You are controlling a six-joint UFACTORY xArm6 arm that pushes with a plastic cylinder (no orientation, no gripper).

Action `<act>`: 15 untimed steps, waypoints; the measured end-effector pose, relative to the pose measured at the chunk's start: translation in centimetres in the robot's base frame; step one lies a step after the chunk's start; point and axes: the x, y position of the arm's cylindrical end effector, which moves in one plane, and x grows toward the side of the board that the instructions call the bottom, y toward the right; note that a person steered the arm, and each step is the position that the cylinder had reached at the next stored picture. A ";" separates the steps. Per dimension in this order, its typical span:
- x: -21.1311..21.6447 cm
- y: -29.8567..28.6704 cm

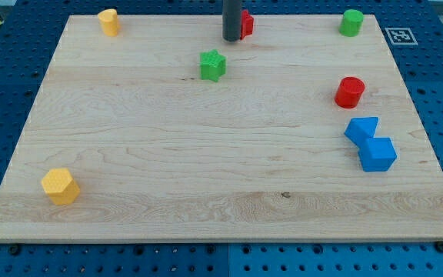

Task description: Push the red circle closer to the green star

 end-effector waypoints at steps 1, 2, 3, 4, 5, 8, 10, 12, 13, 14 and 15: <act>3.7 0.0; 5.2 1.8; 5.2 5.5; 5.5 9.9; 5.5 11.3; 7.6 19.3; 14.3 24.0; 15.5 22.3; 15.5 18.5; 15.5 14.9; 15.6 15.5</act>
